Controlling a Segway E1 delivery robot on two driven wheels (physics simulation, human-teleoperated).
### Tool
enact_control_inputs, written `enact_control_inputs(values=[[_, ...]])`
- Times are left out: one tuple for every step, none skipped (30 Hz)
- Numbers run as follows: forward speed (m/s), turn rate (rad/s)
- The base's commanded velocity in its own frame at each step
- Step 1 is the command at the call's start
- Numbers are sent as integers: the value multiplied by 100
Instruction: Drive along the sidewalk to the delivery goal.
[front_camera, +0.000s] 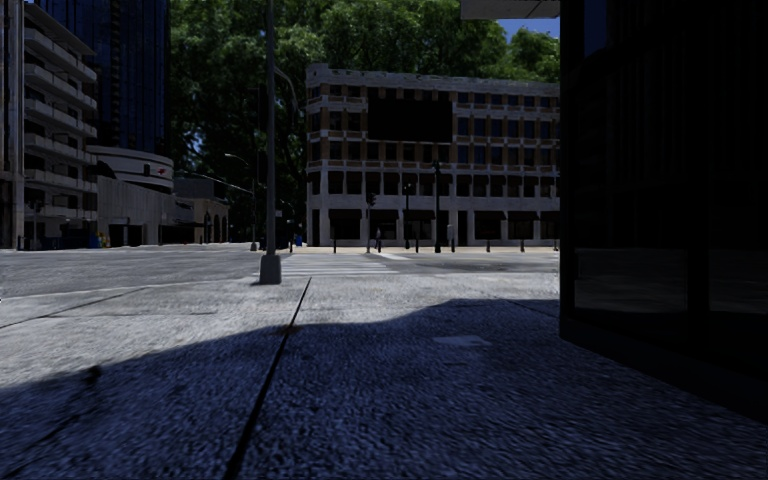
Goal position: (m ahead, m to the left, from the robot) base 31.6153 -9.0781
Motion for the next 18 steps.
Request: enact_control_inputs(values=[[200,35],[200,35],[200,35],[200,35],[200,35],[200,35],[200,35],[200,35],[200,35],[200,35],[200,35],[200,35],[200,35],[200,35],[200,35],[200,35],[200,0],[200,0]])
